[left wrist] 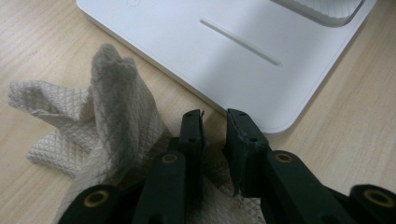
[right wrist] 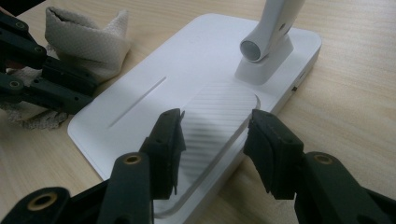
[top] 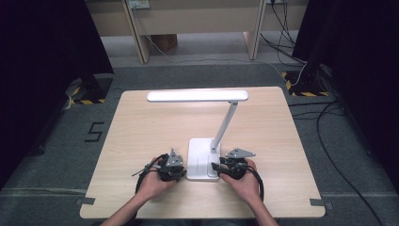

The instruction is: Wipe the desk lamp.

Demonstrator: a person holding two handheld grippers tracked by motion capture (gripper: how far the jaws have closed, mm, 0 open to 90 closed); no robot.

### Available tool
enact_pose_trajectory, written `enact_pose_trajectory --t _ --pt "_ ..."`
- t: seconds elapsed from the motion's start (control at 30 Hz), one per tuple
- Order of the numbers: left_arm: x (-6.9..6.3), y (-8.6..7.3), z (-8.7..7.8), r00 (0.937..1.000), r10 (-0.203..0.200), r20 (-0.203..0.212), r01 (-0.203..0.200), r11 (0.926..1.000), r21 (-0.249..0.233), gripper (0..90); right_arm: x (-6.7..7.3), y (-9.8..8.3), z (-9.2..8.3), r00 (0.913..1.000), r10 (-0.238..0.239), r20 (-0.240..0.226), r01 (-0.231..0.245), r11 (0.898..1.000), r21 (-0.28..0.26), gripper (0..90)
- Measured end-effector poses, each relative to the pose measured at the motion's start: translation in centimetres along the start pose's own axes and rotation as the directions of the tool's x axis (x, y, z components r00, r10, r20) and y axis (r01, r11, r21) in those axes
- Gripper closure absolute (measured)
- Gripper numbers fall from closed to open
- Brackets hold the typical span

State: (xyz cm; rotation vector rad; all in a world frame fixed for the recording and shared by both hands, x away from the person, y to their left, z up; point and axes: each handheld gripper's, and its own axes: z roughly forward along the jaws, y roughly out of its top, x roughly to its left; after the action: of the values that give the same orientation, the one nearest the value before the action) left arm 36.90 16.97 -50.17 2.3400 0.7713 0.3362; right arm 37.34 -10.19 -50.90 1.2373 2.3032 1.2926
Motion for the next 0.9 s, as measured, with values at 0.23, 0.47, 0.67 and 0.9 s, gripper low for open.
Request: enact_pose_trajectory --t 0.23,0.47,0.67,0.9 --pt "-0.1 0.0 0.0 1.0000 0.002 -0.003 -0.002 1.0000 0.000 75.1 0.2 0.0 -0.1 1.0000 0.003 0.006 -0.003 1.000 0.001 54.3" --pt "-0.2 0.0 -0.7 0.9999 -0.006 -0.012 0.005 0.9991 -0.042 72.8 0.3 0.0 -0.2 1.0000 -0.007 0.003 0.007 1.000 0.009 54.6" --pt "-0.1 0.2 -2.4 0.9992 -0.021 -0.033 0.017 0.9927 -0.120 65.3 0.2 0.4 -0.9 0.9998 -0.018 0.010 0.018 1.000 -0.022 54.4" --pt "0.6 -0.2 -5.0 0.9967 -0.043 -0.068 0.028 0.9770 -0.211 55.0 -0.5 0.3 -2.2 0.9992 -0.020 0.035 0.021 0.999 -0.044 54.6"
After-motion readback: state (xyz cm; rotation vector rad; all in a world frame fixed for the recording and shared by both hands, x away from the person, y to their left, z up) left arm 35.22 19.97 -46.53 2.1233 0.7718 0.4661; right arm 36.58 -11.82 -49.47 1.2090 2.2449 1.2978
